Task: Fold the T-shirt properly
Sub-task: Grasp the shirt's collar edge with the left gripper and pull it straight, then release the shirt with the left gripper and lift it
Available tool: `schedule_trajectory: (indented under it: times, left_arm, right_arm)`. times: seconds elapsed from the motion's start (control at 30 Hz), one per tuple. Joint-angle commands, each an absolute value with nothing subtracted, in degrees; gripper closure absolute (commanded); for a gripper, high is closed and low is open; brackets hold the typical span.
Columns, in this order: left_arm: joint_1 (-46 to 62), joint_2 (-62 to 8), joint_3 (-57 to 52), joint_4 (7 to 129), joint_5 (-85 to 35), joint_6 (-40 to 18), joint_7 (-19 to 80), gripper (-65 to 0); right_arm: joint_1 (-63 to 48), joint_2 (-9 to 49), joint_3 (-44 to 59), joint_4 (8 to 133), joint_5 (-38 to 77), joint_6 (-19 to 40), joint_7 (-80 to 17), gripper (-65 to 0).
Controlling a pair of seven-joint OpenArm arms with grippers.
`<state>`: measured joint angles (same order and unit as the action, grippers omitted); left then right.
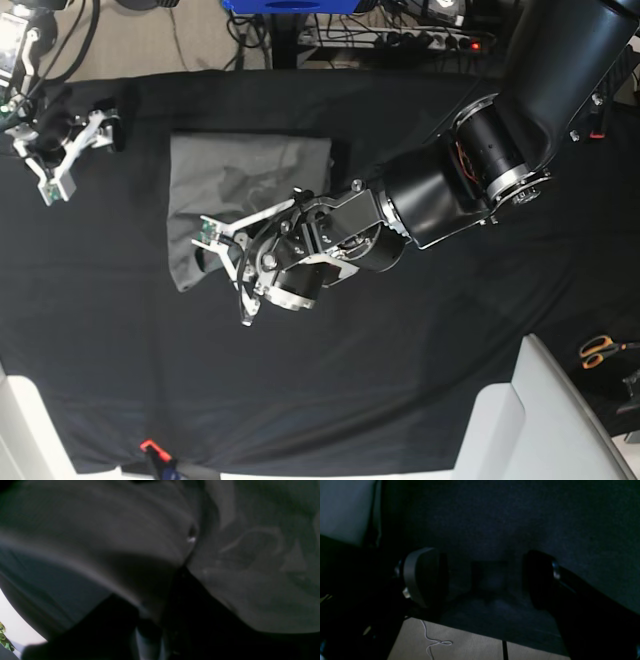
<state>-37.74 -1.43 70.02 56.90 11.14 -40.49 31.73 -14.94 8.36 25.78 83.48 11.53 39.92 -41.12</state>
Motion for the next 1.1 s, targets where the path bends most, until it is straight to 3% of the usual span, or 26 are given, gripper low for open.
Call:
schedule_trajectory:
  times: [0.0, 0.5, 0.57, 0.63, 0.73, 0.87, 1.07]
  left_arm:
    - [-39.3, -0.7, 69.8, 57.5, 11.1, -40.0, 31.3, 0.0]
    - [-39.3, -0.8, 69.4, 57.3, 11.1, -40.0, 31.8, -1.2]
    - [-39.4, -0.8, 69.3, 56.1, 11.4, -40.0, 31.8, -20.1]
    - [-39.7, -0.7, 69.2, 55.3, 11.4, -40.0, 31.8, -35.1]
    - [-40.7, -0.7, 69.2, 55.2, 11.3, -40.0, 31.8, -53.2]
    - [-42.6, -0.8, 69.1, 55.2, 11.1, -40.0, 31.8, -65.0]
    - [-46.1, -0.5, 62.5, 57.2, 11.1, -40.0, 33.3, -65.0]
  right_arm:
    - [-14.5, 9.0, 26.2, 84.3, 12.0, 40.0, -40.4, -51.5]
    - [-14.5, 9.0, 26.2, 84.3, 12.0, 40.0, -40.4, -51.5]
    - [-14.5, 9.0, 26.2, 84.3, 12.0, 40.0, -40.4, -51.5]
    - [-14.5, 9.0, 26.2, 84.3, 12.0, 40.0, -40.4, -51.5]
    - [-14.5, 9.0, 26.2, 84.3, 12.0, 40.0, -40.4, -51.5]
    - [-14.5, 9.0, 26.2, 84.3, 12.0, 40.0, -40.4, -51.5]
    - [-14.6, 9.0, 25.9, 84.3, 12.0, 40.0, -40.4, -51.5]
